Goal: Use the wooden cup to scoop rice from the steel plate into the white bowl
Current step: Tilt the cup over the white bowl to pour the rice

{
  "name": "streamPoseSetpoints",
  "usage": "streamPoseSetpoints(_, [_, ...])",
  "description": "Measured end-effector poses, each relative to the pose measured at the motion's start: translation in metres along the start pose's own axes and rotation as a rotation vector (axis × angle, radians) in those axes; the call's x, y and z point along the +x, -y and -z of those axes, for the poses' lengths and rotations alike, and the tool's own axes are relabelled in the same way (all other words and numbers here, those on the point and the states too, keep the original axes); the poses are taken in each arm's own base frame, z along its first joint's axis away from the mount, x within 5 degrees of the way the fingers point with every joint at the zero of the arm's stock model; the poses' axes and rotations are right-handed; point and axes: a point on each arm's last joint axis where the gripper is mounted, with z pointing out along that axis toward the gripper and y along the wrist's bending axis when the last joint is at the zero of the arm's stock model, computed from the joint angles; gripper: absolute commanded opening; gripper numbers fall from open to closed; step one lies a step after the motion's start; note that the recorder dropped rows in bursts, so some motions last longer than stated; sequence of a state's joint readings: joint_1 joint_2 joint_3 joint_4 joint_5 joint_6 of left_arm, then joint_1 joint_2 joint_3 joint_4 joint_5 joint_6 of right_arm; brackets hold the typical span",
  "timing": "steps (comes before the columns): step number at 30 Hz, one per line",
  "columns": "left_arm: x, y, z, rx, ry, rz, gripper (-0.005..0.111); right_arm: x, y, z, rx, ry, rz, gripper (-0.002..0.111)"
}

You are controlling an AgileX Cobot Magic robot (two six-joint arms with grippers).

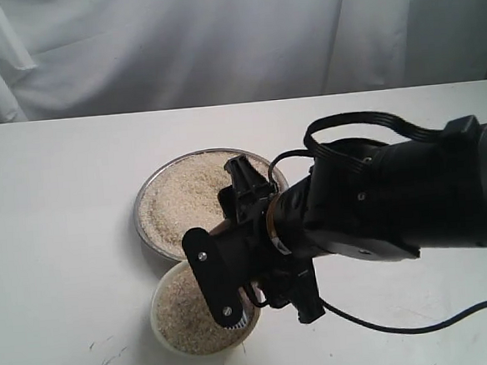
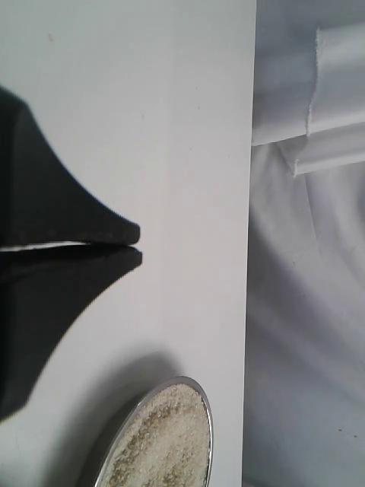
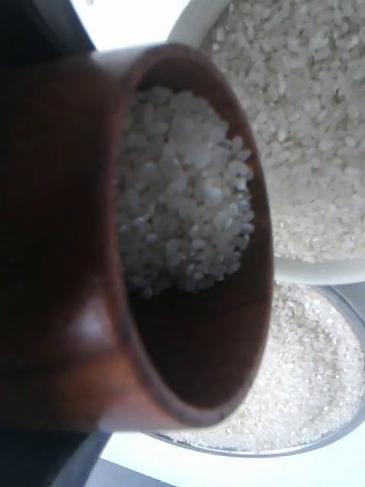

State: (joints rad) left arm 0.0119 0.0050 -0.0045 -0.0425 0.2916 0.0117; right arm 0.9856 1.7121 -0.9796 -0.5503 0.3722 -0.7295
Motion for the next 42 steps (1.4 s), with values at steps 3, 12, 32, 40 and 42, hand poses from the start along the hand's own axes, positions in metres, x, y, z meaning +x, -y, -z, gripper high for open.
streamPoseSetpoints(3, [0.0,0.0,0.0,0.0,0.0,0.0,0.0,-0.003,-0.005,-0.007,-0.022,-0.003,0.016,0.0])
streamPoseSetpoints(12, [0.0,0.0,0.0,0.0,0.0,0.0,0.0,-0.004,0.013,-0.007,0.002,-0.053,0.045,0.0])
streamPoseSetpoints(32, [0.0,0.0,0.0,0.0,0.0,0.0,0.0,-0.014,0.009,-0.005,0.013,-0.097,0.054,0.0])
streamPoseSetpoints(40, [0.0,0.0,0.0,0.0,0.0,0.0,0.0,-0.013,0.008,-0.004,0.008,-0.111,0.04,0.0])
streamPoseSetpoints(42, [0.0,0.0,0.0,0.0,0.0,0.0,0.0,-0.012,0.008,-0.004,0.006,-0.116,0.039,0.0])
